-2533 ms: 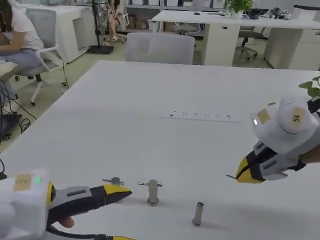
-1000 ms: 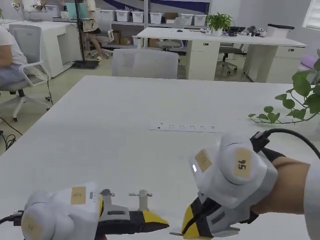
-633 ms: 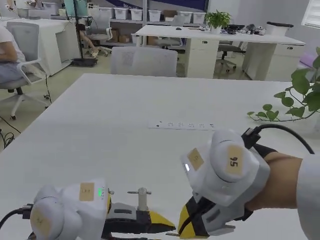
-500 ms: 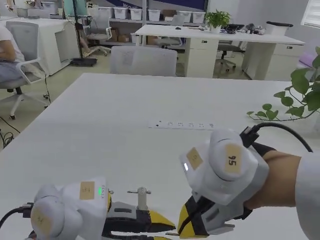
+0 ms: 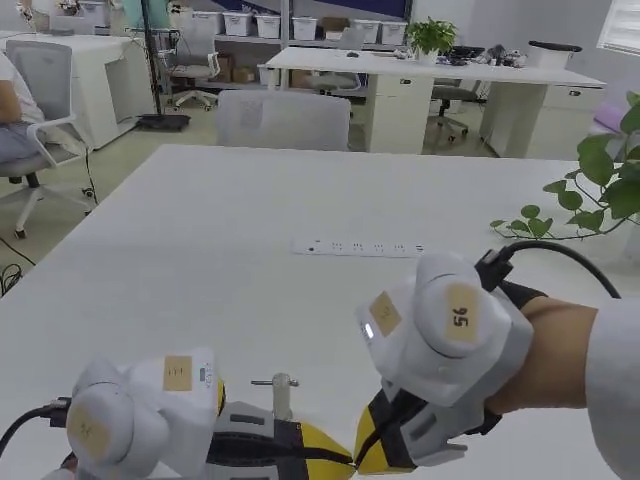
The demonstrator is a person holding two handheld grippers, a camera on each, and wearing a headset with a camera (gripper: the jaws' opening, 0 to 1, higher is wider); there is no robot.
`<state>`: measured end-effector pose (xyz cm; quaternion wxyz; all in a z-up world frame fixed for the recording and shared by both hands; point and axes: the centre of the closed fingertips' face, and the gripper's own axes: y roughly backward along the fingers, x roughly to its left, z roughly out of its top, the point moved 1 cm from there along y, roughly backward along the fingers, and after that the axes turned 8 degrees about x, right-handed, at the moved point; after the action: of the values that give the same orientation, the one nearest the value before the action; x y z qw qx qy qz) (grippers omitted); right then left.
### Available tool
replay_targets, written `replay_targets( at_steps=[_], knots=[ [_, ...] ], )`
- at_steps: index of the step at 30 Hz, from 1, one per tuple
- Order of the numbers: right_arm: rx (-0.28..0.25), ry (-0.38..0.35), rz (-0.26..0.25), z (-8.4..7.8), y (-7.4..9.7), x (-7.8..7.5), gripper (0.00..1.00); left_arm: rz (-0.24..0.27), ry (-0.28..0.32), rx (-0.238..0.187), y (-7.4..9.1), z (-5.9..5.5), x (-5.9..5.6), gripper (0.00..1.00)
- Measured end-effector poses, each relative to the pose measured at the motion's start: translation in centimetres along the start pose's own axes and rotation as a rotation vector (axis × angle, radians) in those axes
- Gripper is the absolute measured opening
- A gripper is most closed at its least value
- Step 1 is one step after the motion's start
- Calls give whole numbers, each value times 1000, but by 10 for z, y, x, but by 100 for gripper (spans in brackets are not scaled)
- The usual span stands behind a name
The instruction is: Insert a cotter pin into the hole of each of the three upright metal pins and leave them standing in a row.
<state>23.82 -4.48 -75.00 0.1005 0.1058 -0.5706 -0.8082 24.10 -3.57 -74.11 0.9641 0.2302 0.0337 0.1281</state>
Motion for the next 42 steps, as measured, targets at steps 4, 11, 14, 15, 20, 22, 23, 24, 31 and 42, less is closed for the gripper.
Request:
replay_targets(
  at_steps=[4,11,14,15,20,22,23,24,31,42],
  knots=[
    [-3,2,4,0,-1,1,2,-6,-4,4,1,-1,-1,0],
    [-12,-9,10,2,-2,1,3,-15,24,-11,2,-2,0,0],
    [-14,-12,11,1,-5,1,3,-20,28,-12,2,-5,1,0],
    [-13,-14,14,0,-7,2,4,-22,30,-11,2,-6,0,0],
    [-19,-35,17,-5,-11,5,8,-27,30,-6,2,-9,-2,0],
    [-36,-58,28,-6,-12,7,12,-29,30,0,2,-11,-2,0],
    [-39,-65,31,-7,-13,8,12,-31,31,-1,3,-11,-3,0],
    [-44,-73,37,-9,-13,9,12,-36,30,-3,3,-11,-3,0],
    [-171,-188,127,-5,-17,18,15,-64,-19,-11,8,-11,-10,0],
    [-293,-295,311,-6,-17,32,14,-136,-68,-8,14,-10,-26,0]
  ],
)
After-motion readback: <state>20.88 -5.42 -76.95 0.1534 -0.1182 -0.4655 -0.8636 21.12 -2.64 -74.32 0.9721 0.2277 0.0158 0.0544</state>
